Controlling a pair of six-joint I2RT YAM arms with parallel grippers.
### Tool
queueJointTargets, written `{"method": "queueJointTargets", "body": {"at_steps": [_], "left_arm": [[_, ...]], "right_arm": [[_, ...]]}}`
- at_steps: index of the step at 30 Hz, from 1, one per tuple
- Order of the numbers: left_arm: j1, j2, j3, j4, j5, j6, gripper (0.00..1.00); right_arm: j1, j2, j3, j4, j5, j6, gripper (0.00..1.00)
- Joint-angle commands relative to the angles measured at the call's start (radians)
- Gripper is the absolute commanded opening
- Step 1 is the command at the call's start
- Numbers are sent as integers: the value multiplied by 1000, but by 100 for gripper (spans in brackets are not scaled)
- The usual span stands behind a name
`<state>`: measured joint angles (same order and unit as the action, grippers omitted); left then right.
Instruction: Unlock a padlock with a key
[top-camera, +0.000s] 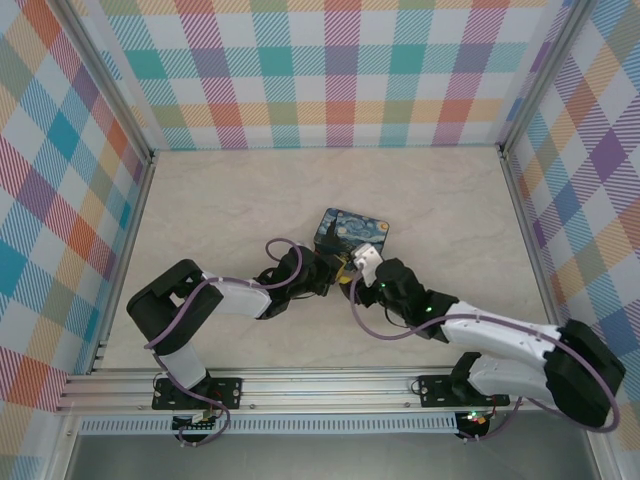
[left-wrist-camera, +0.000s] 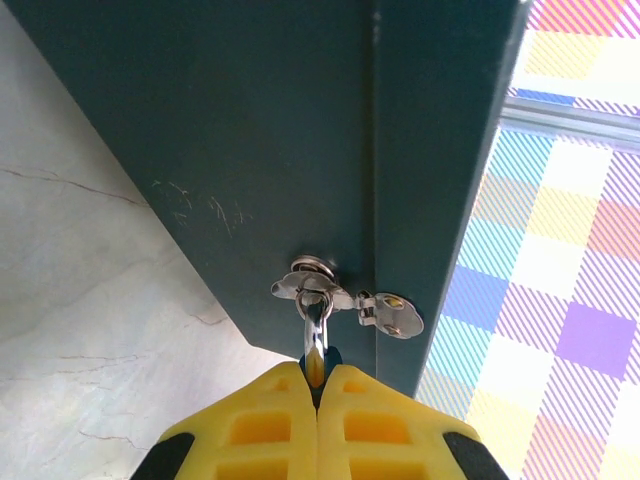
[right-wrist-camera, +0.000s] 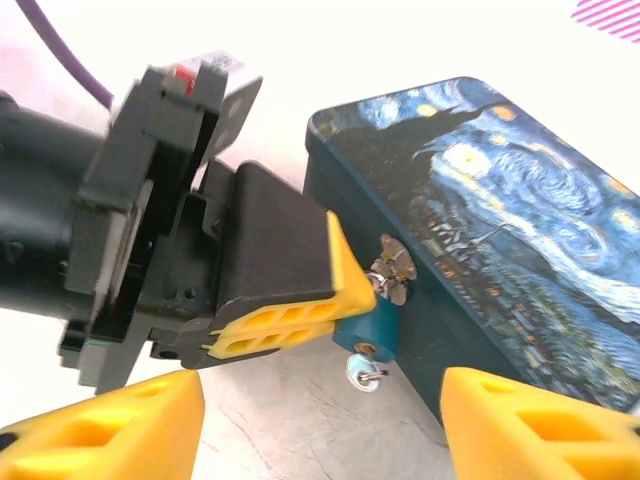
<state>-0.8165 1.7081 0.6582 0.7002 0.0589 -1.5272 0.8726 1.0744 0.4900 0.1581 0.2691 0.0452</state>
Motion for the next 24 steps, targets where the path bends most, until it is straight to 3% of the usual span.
{"method": "queueJointTargets", "body": {"at_steps": [1, 7, 11, 18, 21, 24], "left_arm": [[-1, -25, -11, -15, 5, 84, 0], [-5, -10, -16, -38, 7, 187, 0], [-3, 7, -31, -35, -6, 219, 6], [28, 46, -84, 52, 20, 243, 38], [37, -1, -96, 16, 22, 289, 53], [48, -96, -123, -59, -7, 349, 62]], "right_arm": [[-68, -90, 24, -168, -74, 147, 75], [-292, -137, 57, -270, -258, 352, 100], [-396, -113, 50, -249, -381, 433, 100], [-536, 0, 49, -212, -538, 521, 100], [-579, 57, 54, -160, -615, 542, 100], [-603, 114, 70, -115, -658, 545, 100]]}}
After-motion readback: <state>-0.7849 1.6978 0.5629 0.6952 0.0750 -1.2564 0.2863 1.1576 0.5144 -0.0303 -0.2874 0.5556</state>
